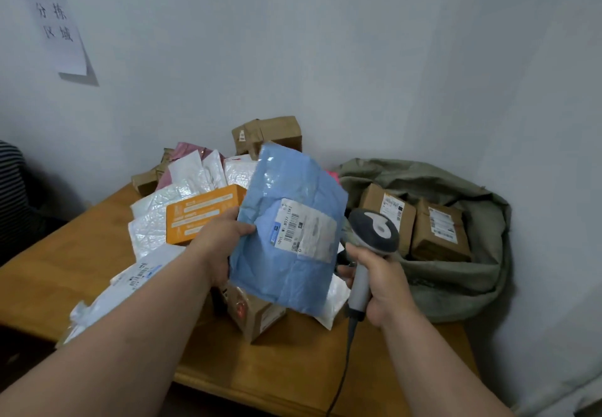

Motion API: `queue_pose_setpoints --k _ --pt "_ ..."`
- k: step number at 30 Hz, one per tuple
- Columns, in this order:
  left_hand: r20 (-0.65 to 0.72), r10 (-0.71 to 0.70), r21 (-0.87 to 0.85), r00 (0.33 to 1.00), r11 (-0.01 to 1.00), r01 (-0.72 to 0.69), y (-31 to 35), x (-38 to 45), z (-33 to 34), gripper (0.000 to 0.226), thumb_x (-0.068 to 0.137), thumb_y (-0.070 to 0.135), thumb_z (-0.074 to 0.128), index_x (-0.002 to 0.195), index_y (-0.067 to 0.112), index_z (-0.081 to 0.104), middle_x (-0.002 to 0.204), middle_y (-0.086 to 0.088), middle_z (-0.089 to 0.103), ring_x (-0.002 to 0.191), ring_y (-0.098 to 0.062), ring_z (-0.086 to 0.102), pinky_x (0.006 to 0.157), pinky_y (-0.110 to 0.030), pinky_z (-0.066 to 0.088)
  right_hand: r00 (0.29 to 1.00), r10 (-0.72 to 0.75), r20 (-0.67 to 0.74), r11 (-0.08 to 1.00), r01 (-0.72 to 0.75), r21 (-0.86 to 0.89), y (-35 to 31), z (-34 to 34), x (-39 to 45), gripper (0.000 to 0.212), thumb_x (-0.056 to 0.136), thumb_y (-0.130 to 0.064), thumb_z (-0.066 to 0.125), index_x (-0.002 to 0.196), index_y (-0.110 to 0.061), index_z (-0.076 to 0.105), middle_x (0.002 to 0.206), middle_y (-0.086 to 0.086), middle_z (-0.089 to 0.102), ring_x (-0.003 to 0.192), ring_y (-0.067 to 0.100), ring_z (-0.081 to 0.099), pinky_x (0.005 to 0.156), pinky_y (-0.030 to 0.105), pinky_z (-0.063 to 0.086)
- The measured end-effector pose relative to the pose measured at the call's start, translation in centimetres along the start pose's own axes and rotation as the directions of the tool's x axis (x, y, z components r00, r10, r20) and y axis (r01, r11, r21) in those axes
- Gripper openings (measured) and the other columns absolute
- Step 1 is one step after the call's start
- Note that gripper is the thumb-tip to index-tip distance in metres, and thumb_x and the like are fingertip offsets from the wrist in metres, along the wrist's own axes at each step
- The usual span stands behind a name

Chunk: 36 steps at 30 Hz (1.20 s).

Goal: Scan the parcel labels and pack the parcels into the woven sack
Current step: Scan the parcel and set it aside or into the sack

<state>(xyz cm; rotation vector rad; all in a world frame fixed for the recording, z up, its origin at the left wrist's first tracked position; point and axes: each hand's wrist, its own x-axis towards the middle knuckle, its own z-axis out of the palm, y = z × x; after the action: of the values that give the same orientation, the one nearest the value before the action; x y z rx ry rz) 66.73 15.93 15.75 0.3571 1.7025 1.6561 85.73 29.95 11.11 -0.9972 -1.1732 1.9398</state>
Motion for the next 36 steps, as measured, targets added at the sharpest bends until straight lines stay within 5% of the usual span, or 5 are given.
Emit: queue_pose_setpoints --k 5,11,22,26,36 --pt "0.09 -0.017 0.338 0.996 0.941 -0.014 3.5 0.0 -0.9 0.028 0.093 0.001 0.056 0.106 0.021 0.071 0.091 -0.008 0.077 0.081 -0.028 0.076 0.073 -0.046 0.062 0.971 -0.204 0.128 0.96 0.224 -0.169 -1.5 1.6 0.1 0.02 0.079 -0.011 0.081 0.096 -0.011 0.071 0.07 0.002 0.072 0.064 0.013 0.07 0.062 0.029 0.054" --pt "0.249 -0.174 0.415 0.953 0.908 0.057 5.3 -0.3 -0.9 0.027 0.094 0.001 0.057 0.111 0.016 0.073 0.104 -0.018 0.075 0.095 -0.038 0.073 0.078 -0.048 0.06 0.963 -0.063 0.261 0.983 0.105 -0.152 -1.7 2.2 0.0 0.02 0.076 -0.002 0.079 0.094 -0.005 0.069 0.068 0.01 0.071 0.058 0.02 0.067 0.054 0.03 0.056" --pt "0.451 -0.07 -0.199 0.89 0.964 0.177 -3.6 0.1 -3.4 0.078 0.069 0.069 0.072 0.132 0.023 0.064 0.139 -0.008 0.058 0.129 -0.039 0.054 0.099 -0.056 0.049 0.994 -0.042 -0.1 0.969 0.065 0.237 -0.5 0.4 0.6 0.035 0.081 -0.007 0.075 0.113 -0.013 0.064 0.088 0.008 0.07 0.067 0.017 0.066 0.068 0.036 0.057" --pt "0.259 -0.05 -0.048 0.965 0.997 0.064 -5.5 0.5 -1.7 0.044 0.071 0.013 0.085 0.112 0.019 0.072 0.119 -0.016 0.071 0.103 -0.035 0.071 0.088 -0.054 0.054 0.994 -0.037 -0.101 0.976 0.058 0.212 -0.2 0.1 0.6 0.025 0.081 -0.007 0.075 0.102 -0.017 0.066 0.08 0.005 0.072 0.064 0.016 0.068 0.062 0.034 0.057" --pt "-0.127 0.051 -0.192 0.991 0.978 -0.075 -3.2 3.3 -2.0 0.02 0.087 0.005 0.071 0.104 0.016 0.069 0.092 -0.007 0.078 0.075 -0.027 0.076 0.054 -0.038 0.059 0.983 -0.075 0.17 0.963 0.115 -0.244 1.2 -0.5 -2.3 0.015 0.079 -0.008 0.08 0.092 -0.011 0.071 0.064 0.003 0.067 0.061 0.019 0.062 0.064 0.038 0.055"
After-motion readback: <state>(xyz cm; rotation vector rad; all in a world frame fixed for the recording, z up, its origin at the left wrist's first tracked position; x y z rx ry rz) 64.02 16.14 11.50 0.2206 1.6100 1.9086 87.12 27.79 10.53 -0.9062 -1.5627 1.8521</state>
